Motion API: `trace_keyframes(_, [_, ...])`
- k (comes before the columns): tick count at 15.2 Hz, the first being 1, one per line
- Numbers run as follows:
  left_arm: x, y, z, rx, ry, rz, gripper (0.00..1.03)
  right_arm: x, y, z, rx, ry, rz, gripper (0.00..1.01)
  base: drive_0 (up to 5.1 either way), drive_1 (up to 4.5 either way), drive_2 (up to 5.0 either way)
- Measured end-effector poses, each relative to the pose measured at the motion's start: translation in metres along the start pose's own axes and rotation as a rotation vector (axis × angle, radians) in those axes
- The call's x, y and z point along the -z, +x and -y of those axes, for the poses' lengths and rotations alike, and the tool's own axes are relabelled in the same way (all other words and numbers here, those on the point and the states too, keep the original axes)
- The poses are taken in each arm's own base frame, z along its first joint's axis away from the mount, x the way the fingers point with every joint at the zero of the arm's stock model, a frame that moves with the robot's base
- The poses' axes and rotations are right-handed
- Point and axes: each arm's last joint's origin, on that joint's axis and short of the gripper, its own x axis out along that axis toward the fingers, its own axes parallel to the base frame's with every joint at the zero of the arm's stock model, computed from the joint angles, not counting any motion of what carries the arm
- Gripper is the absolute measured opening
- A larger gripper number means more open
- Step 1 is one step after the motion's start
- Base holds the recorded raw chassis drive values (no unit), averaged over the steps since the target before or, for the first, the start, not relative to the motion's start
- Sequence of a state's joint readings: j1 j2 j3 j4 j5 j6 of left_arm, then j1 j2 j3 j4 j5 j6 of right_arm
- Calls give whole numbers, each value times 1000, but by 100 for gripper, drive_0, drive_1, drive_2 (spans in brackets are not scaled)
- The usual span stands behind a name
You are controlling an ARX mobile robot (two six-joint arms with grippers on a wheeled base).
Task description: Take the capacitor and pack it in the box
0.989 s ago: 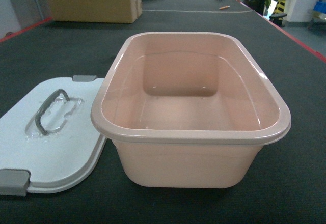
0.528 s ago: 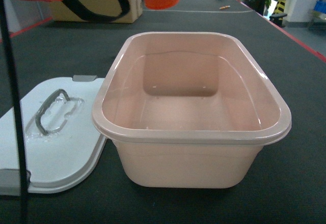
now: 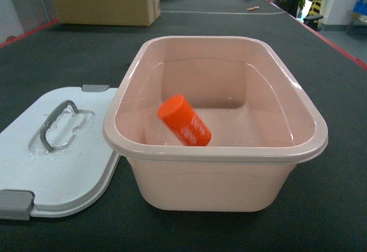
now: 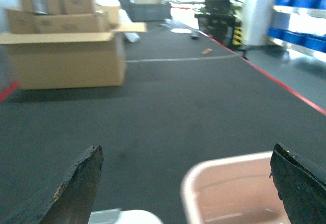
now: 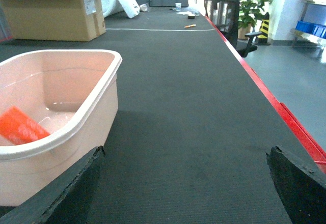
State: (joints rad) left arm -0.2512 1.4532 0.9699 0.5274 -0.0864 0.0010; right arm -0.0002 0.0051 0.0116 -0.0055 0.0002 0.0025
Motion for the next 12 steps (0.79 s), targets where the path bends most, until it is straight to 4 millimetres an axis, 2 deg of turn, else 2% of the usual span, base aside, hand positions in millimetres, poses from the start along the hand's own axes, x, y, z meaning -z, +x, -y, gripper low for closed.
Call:
trace_keyframes(1, [0, -9, -25, -82, 10, 24, 98, 0, 0, 0, 0, 0, 0, 98, 0, 0, 0])
trace_keyframes(2, [9, -17, -54, -172, 15, 13, 98, 0, 0, 0, 0, 0, 0, 98, 0, 0, 0])
trace_keyframes(3, [20, -23, -72, -232, 18, -13, 98, 0, 0, 0, 0, 0, 1, 98, 0, 0, 0])
trace_keyframes(4, [44, -32, -94, -299, 16, -76, 98, 0, 0, 0, 0, 0, 0, 98, 0, 0, 0])
trace_keyframes(5, [67, -38, -100, -317, 11, -129, 98, 0, 0, 0, 0, 0, 0, 98, 0, 0, 0])
trace_keyframes(6, [85, -39, -96, -299, 9, -160, 98, 0, 0, 0, 0, 0, 0, 98, 0, 0, 0])
trace_keyframes(9, [114, -31, -82, -254, 10, -215, 98, 0, 0, 0, 0, 0, 0, 98, 0, 0, 0])
trace_keyframes(12, [146, -22, -78, -253, 11, -279, 98, 0, 0, 0, 0, 0, 0, 98, 0, 0, 0])
